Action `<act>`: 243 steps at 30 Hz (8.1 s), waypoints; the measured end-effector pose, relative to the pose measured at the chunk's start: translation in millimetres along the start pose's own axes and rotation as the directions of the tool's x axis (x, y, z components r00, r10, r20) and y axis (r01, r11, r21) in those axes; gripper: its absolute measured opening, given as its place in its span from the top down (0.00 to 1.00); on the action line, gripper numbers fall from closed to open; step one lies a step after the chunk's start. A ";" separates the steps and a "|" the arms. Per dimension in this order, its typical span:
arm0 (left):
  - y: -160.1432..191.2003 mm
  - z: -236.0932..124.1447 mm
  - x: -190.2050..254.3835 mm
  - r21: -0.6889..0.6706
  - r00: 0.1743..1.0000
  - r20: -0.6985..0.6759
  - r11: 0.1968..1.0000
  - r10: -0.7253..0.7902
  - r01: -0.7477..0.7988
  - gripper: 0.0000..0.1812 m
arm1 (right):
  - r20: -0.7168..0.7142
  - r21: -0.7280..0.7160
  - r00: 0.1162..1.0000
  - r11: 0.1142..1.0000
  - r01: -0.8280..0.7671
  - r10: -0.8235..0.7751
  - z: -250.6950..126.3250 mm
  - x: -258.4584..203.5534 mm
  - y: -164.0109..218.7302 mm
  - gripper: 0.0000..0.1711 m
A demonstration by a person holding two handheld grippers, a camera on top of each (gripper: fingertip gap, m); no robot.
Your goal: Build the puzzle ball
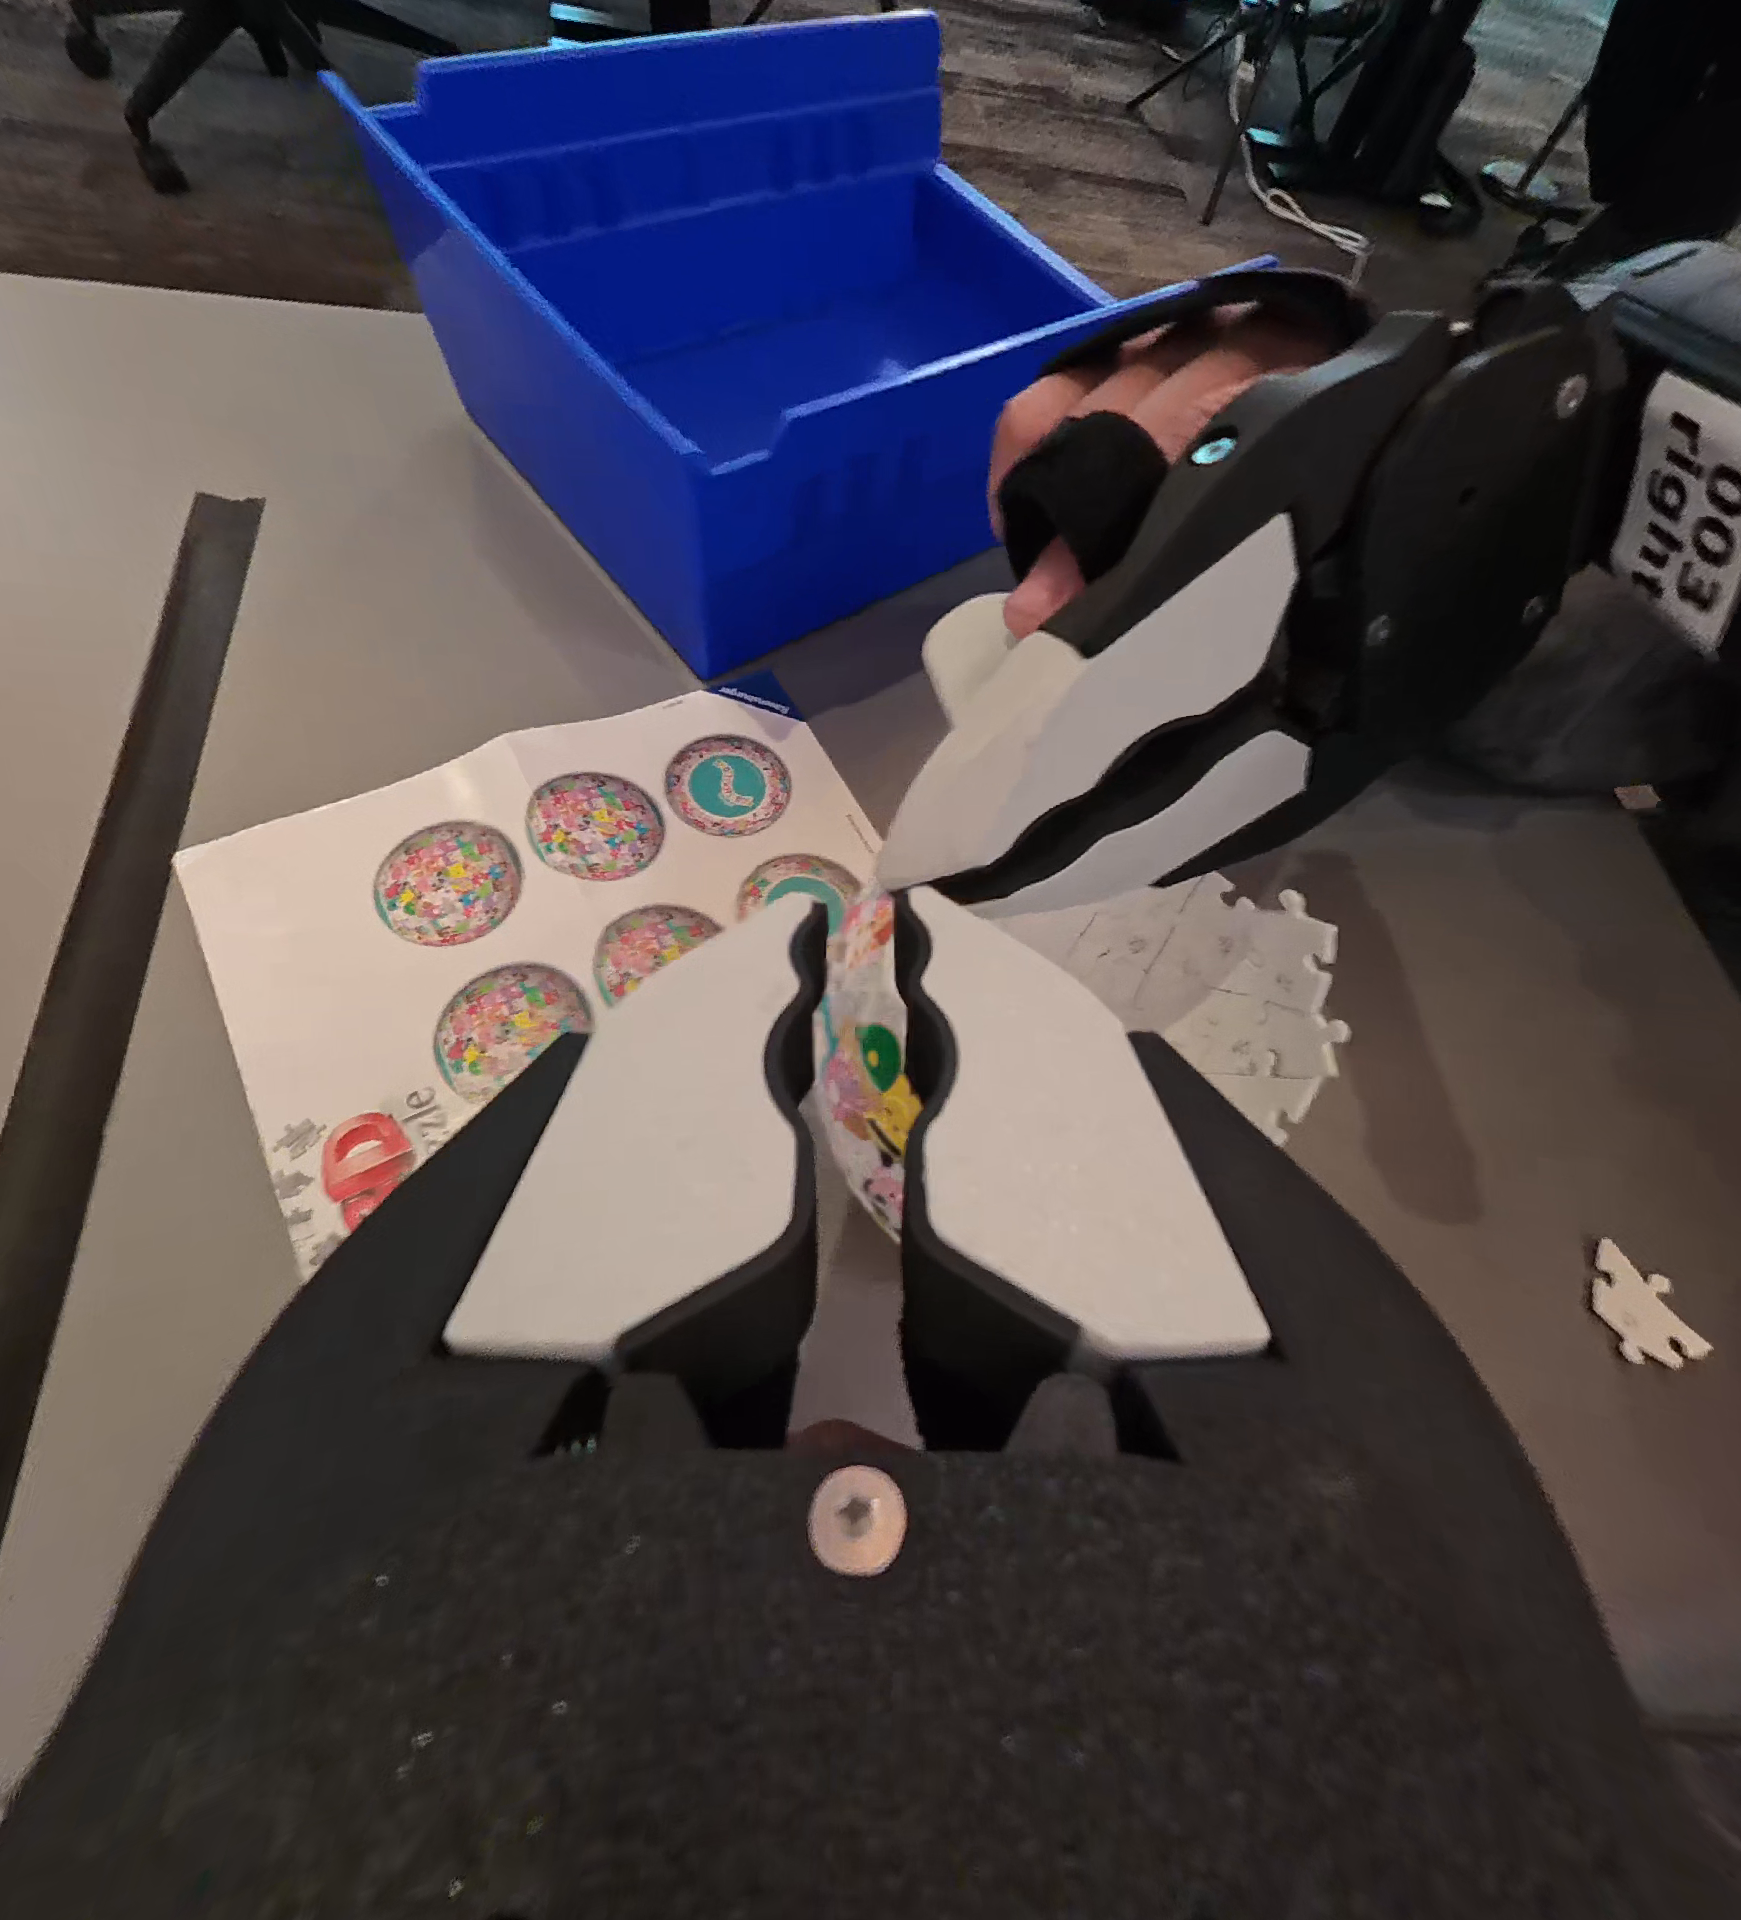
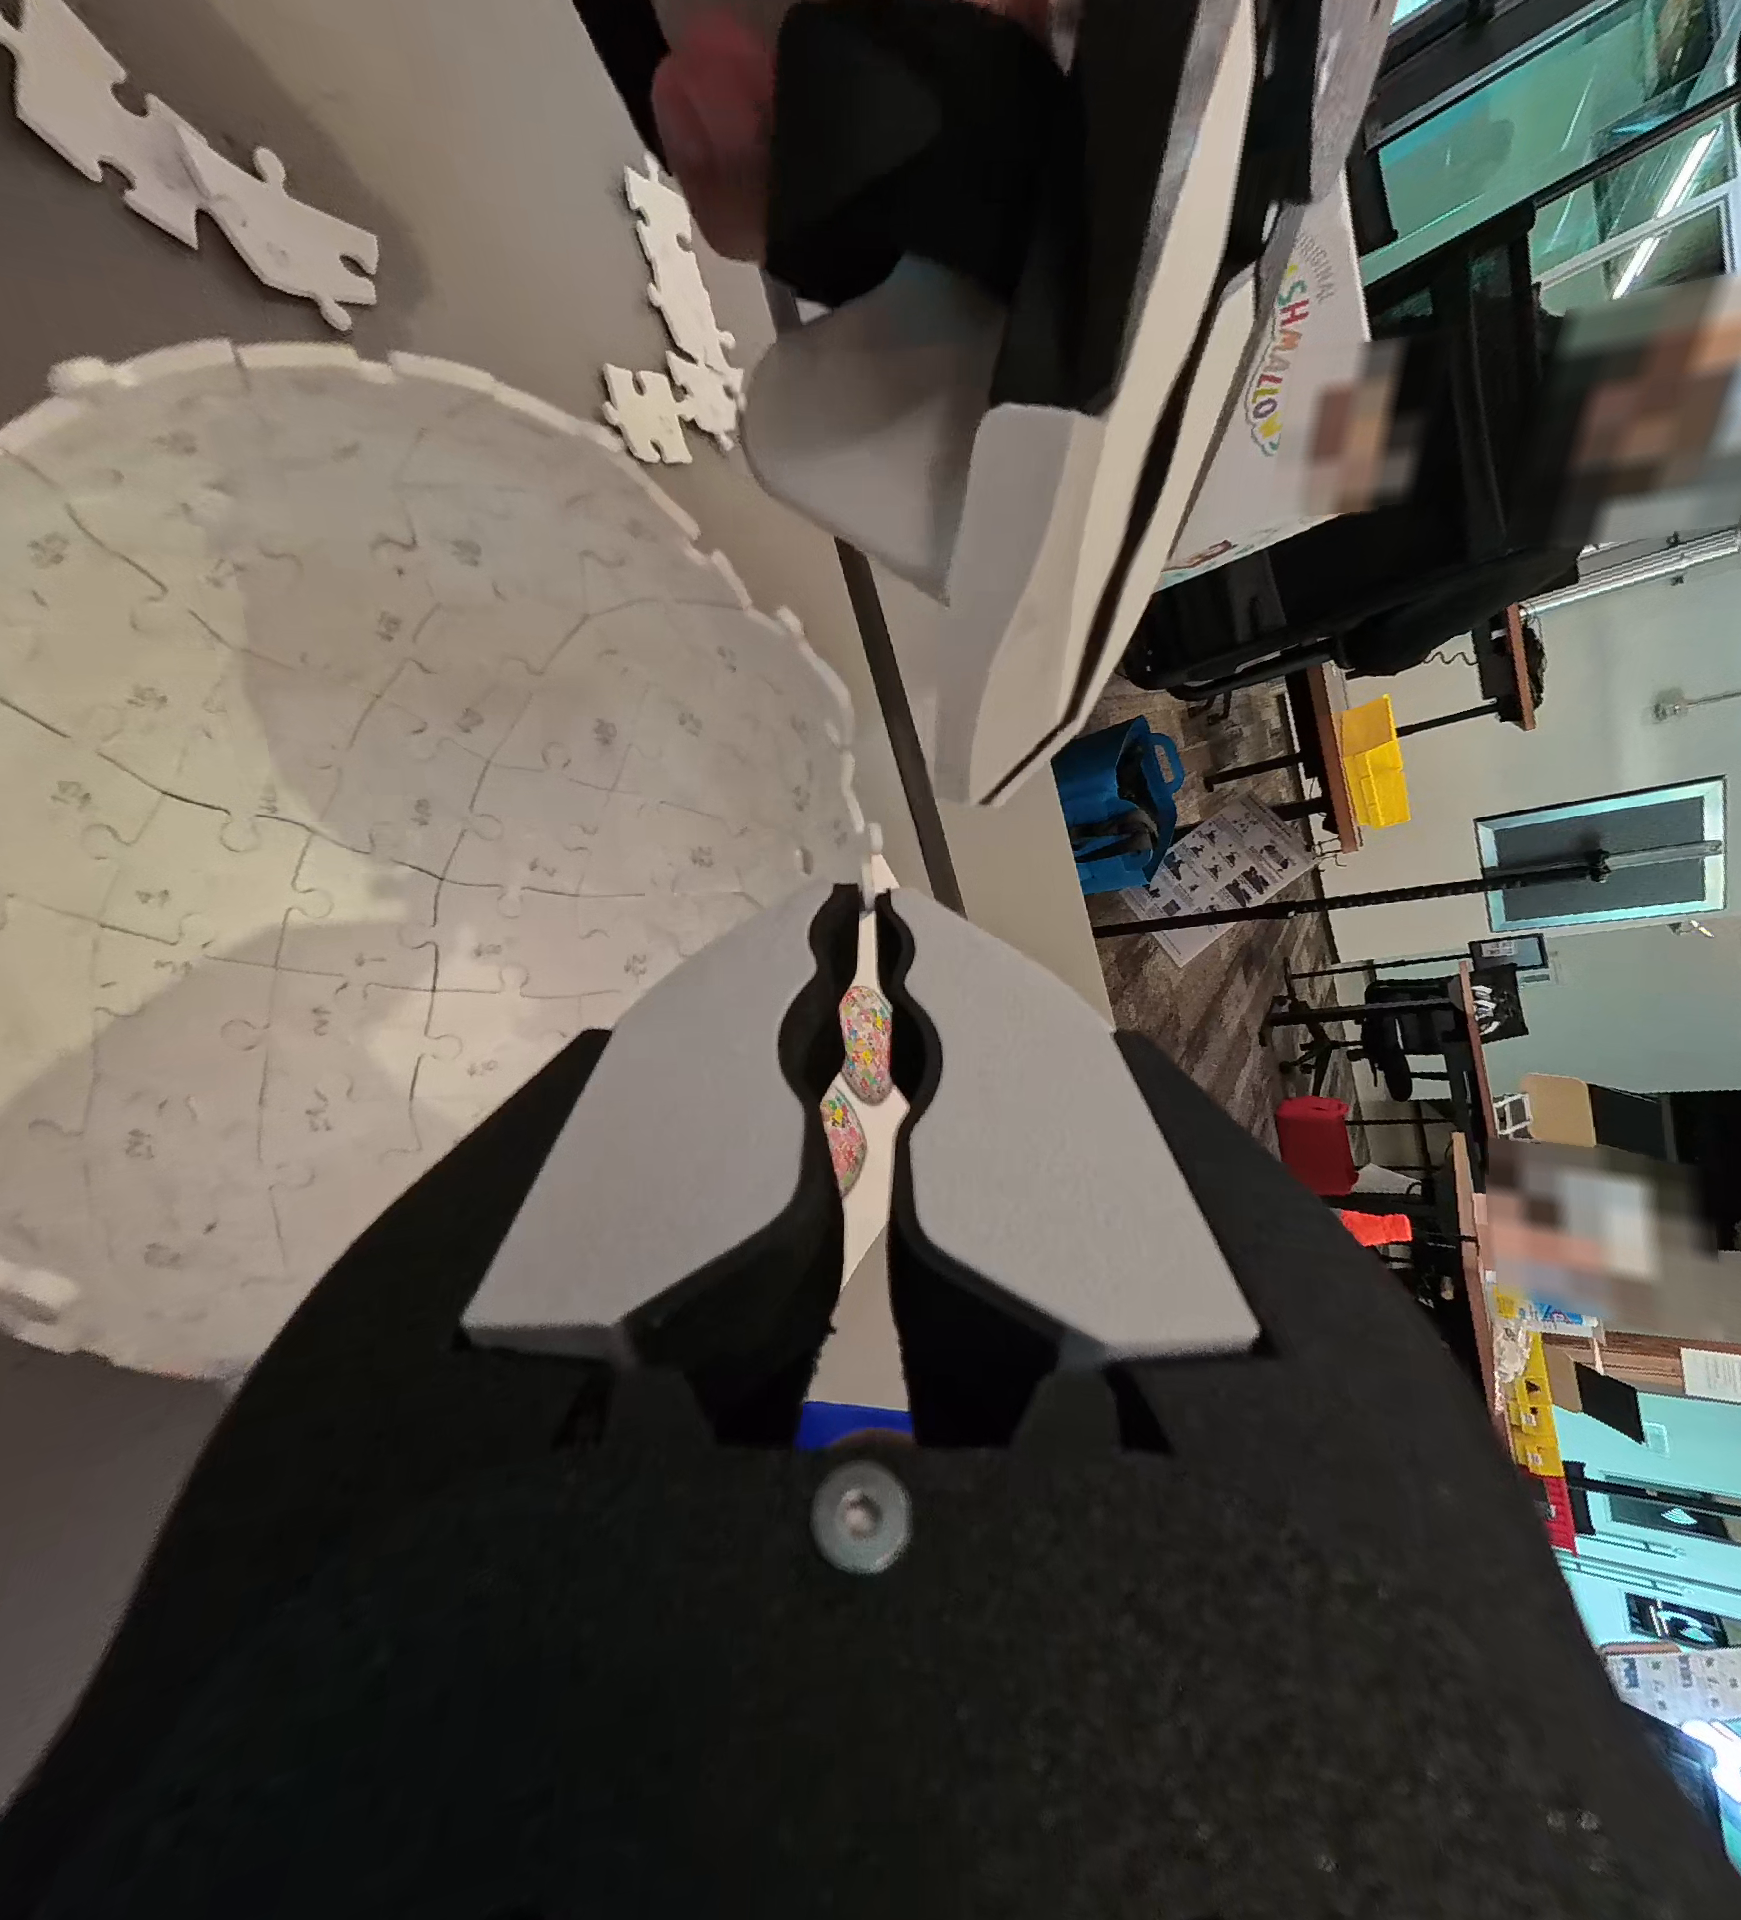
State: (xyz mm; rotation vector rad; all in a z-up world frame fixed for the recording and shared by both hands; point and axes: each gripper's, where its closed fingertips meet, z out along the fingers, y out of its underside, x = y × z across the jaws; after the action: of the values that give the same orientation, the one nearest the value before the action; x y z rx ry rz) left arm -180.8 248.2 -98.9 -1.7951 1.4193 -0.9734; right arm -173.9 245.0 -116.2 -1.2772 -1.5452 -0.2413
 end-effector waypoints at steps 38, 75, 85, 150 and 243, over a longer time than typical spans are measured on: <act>13.6 -9.1 10.5 -0.261 0.955 0.239 0.959 0.174 -0.109 0.85 | -0.046 -0.045 0.999 0.999 0.026 -0.028 3.5 0.2 4.1 0.98; 6.8 -25.7 -4.2 -0.091 0.982 0.191 0.995 -0.011 0.029 0.85 | -0.026 -0.041 1.000 0.999 -0.014 0.013 4.7 -0.1 3.8 0.98; 13.7 -16.6 -0.4 -0.152 0.981 0.192 0.988 0.031 -0.001 0.85 | -0.026 -0.047 1.000 0.999 -0.003 0.002 3.5 -0.8 3.5 0.98; 28.3 -31.6 -54.5 0.140 0.976 0.166 0.983 -0.140 0.118 0.84 | 0.444 -0.265 0.894 0.962 0.059 0.068 21.7 -15.0 13.3 0.92; 64.0 30.0 -19.6 0.005 0.974 -0.161 0.986 -0.162 0.165 1.00 | 0.653 -0.202 0.757 0.971 0.131 0.034 34.4 -35.3 8.0 0.96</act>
State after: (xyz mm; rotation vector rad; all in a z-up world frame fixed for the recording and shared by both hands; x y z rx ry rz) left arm -190.0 255.0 -171.3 -1.8789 1.3688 -1.2364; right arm -192.4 251.7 -162.0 -1.6161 -2.2028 0.0040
